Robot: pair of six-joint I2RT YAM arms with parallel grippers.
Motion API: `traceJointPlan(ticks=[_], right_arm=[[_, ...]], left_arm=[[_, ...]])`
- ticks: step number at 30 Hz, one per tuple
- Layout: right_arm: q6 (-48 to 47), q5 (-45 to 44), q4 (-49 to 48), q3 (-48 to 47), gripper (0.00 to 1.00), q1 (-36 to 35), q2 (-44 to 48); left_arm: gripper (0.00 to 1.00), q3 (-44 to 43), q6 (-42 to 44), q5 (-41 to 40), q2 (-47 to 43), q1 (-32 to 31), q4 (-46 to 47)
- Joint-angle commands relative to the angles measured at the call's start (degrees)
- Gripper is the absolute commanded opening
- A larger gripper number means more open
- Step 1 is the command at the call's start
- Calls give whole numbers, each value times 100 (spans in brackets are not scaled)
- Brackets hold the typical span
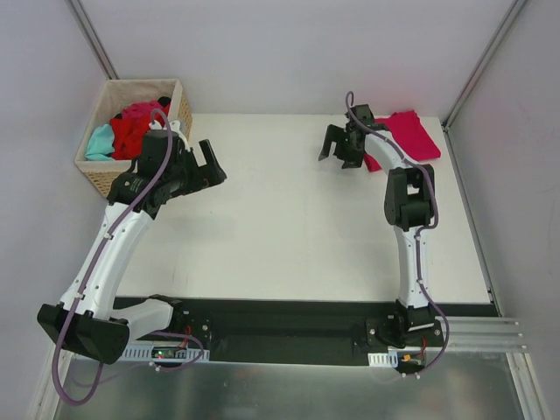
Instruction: Fold and stack the t-shirts
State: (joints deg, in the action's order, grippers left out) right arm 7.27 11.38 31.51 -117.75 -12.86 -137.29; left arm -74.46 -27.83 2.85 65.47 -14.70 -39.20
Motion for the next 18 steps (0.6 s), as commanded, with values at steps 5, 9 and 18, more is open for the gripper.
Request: traceJointPlan(ticks=[5, 9, 18], right_arm=[[652, 268, -381, -740, 96, 503, -604], [1336, 558, -662, -592, 96, 881, -737], [1901, 673, -1288, -518, 96, 1023, -939]], left_arm=[[99, 19, 85, 374, 44, -59, 527], [99, 63, 103, 514, 88, -51, 571], [99, 150, 129, 752, 27, -59, 580]])
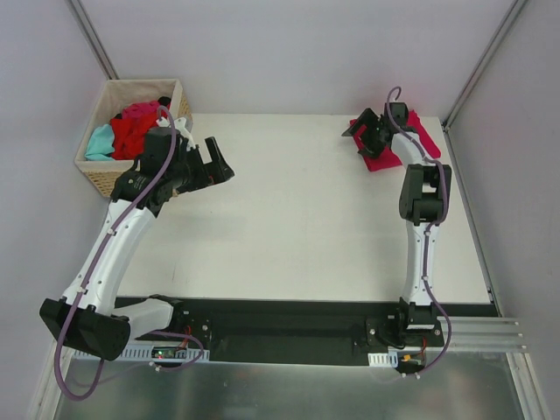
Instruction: Fold and stack the t-shirts
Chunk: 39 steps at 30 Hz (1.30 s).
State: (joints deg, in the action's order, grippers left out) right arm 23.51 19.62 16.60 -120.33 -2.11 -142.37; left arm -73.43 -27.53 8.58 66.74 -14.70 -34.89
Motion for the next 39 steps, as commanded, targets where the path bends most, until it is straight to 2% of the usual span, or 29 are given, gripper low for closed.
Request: traceJointPlan(ticks=[1, 10, 23, 35, 39], right_arm=[[269, -195, 299, -410, 96, -53, -554], [382, -705, 590, -1246, 96, 105, -898], [550, -1258, 563, -1264, 96, 360, -960], [585, -1180, 599, -1467, 96, 782, -1074], [384, -821, 328, -1213, 96, 791, -777]], left_arm=[[99, 65, 99, 162, -117, -59, 141], [99, 118, 160, 83, -126, -59, 150], [99, 22, 178, 12, 120, -59, 158], [99, -23, 160, -14, 296, -59, 176], [99, 4, 247, -285, 339, -59, 246]])
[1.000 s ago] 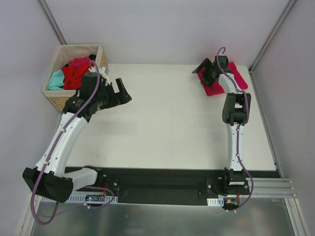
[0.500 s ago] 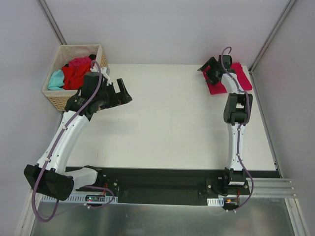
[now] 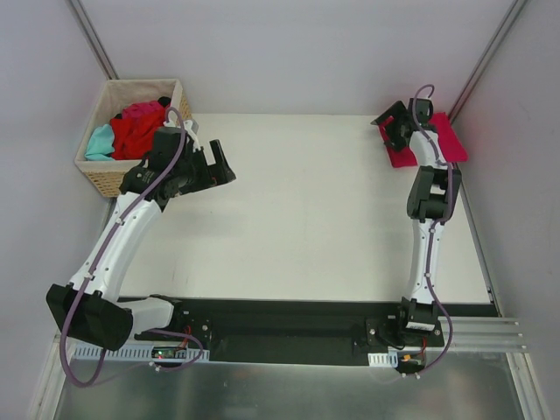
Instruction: Fold and stack the t-shirts
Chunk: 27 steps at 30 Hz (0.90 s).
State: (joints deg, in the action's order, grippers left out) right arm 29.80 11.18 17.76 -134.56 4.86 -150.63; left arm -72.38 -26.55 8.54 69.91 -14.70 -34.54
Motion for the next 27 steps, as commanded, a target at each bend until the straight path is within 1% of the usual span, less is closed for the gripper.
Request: traceJointPlan(ticks=[1, 2, 3, 4, 5, 6, 7, 8, 9, 10, 11, 12, 13, 14, 15, 16, 17, 18, 19, 20, 22, 23, 25, 27], right_arm=[[-342, 173, -207, 394, 96, 15, 251], [-448, 357, -403, 839, 96, -46, 471], [-571, 411, -596, 1061, 96, -134, 1047], [-911, 446, -868, 1299, 96, -344, 1340], [-1063, 412, -923, 1475, 96, -459, 1630], [-1186, 394, -976, 1799, 96, -564, 2242], [-1353, 411, -1011, 1915, 96, -809, 2509], [-1372, 368, -1003, 2047, 96, -925, 2825], [-1363, 367, -1011, 2379, 96, -1021, 3098], [-1346, 428, -1098, 2547, 96, -1214, 3658], [-1267, 533, -1099, 2732, 96, -1312, 3916], [-1214, 569, -1082, 2916, 96, -1399, 4179], [-1109, 596, -1134, 3466, 96, -1592, 4774], [-986, 605, -1186, 3759, 96, -1698, 5058], [-915, 518, -1222, 4066, 96, -1838, 5383], [-880, 395, -1353, 4766, 96, -2223, 5664], [-1080, 176, -1380, 5016, 97, -2453, 6198], [-1230, 0, -1337, 5280, 96, -2725, 6438], [-1344, -228, -1162, 5717, 96, -3232, 6667], [-1441, -509, -1169, 5983, 96, -3463, 7130], [-1547, -643, -1161, 6397, 96, -3937, 7511], [-1582, -669, -1161, 6729, 96, -4054, 7661], [-1749, -731, -1003, 6943, 96, -4343, 8048], [-1872, -810, -819, 7119, 96, -4458, 8311]], left_arm=[[99, -144, 254, -439, 40, -59, 229], [99, -293, 316, -562, 66, -51, 229], [99, -407, 378, -764, 93, -51, 212], [99, -539, 430, -818, 137, -51, 211], [99, -828, 474, -966, 172, -51, 194], [99, -996, 501, -1072, 216, -42, 185], [99, -1180, 571, -1230, 364, -42, 159], [99, -1652, 685, -1371, 470, -24, -7], [99, -1900, 747, -1433, 697, 89, -78], [99, -2094, 817, -1590, 804, 177, -131], [99, -2453, 809, -1679, 909, 282, -175], [99, -2578, 809, -1723, 1102, 466, -219], [99, -2701, 809, -2063, 1208, 764, -237], [99, -2868, 844, -2240, 1314, 923, -246], [99, -2948, 887, -2329, 1558, 1073, -272], [99, -3036, 914, -2339, 1691, 1405, -316], [99, -3141, 914, -2348, 1823, 1556, -342], [99, -3168, 888, -2391, 2068, 1671, -342], [98, -3186, 801, -2435, 2184, 1811, -342], [97, -3229, 774, -2557, 2307, 1995, -351], [96, -3247, 852, -2891, 2676, 2094, -316], [96, -3369, 905, -2971, 2825, 2181, -316], [95, -3440, 914, -2928, 3159, 2243, -299], [96, -3607, 932, -2797, 3466, 2296, -255]])
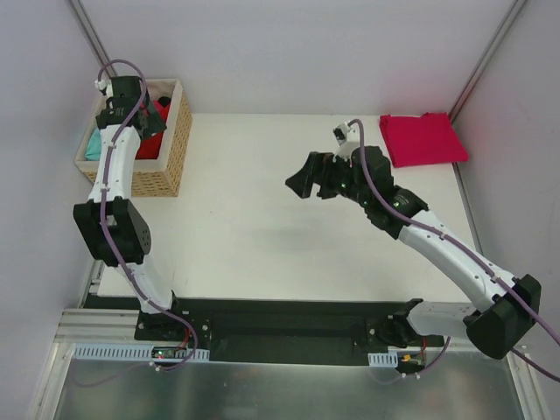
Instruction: Fold and stack the t-shirts
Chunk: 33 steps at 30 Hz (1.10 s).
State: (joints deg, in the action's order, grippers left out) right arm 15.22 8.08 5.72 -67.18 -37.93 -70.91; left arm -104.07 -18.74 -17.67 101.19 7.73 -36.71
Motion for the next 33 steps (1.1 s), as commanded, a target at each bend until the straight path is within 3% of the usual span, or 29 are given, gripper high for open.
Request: traceJointPlan(ticks=[1, 11, 22, 24, 25, 26, 33], right_arm=[[-476, -526, 439, 433, 96, -232, 420], [-670, -491, 668, 776, 96, -285, 913], [-600, -403, 650, 908, 96, -303, 869], [-599, -403, 650, 890, 96, -320, 834], [-591, -421, 659, 873, 96, -311, 799], [-591, -421, 659, 856, 96, -320, 772], [-529, -395, 633, 741, 96, -460, 482]], left_arm=[[96, -517, 178, -219, 419, 45, -38], [95, -1352, 424, -237, 1271, 133, -3], [91, -1405, 354, 35, 1931, 352, 67], [69, -1423, 354, 193, 2036, 396, 76], [50, -1466, 336, 229, 2080, 396, 67], [1, -1467, 310, 238, 2107, 431, 76], [0, -1335, 29, 615, 1397, 423, 85]])
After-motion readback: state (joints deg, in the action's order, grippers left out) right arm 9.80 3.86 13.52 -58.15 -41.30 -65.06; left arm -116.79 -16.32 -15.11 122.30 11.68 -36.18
